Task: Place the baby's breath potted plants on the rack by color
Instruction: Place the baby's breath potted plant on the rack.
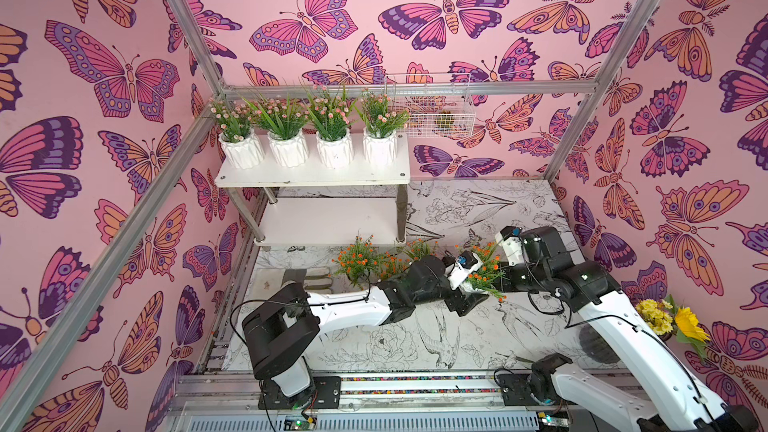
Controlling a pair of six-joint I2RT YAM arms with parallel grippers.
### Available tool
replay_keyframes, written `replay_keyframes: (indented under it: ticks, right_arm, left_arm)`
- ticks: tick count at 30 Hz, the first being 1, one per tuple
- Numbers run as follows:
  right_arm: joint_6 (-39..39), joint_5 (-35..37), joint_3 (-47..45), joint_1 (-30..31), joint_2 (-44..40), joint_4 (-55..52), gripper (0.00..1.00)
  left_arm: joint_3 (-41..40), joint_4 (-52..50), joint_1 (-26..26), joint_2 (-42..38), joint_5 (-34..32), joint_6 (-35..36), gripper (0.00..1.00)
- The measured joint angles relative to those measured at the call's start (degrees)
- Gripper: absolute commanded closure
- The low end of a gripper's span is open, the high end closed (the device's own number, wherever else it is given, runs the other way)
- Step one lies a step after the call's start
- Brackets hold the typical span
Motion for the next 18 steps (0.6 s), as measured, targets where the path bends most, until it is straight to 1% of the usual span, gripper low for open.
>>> replay_keyframes:
  ticks: [6,11,18]
  right_arm:
    - [0.0,0.6,0.0,0.0,-1.7,0.7,0.73]
    - [0.0,2.7,0.0,-0.6,-3.7,0.7,0.71]
    - [0.1,7.0,0.0,-2.9,-8.2,0.2,0.69]
  left_arm:
    - [-0.9,-2.3,0.0,-2.6,-0.4,-0.3,0.34]
    - [-1.0,-5.0,0.0,-5.8,-1.3,-0.4,0.34]
    - [-1.0,-11.3,0.0,-11.6,-6.1,0.1,0.34]
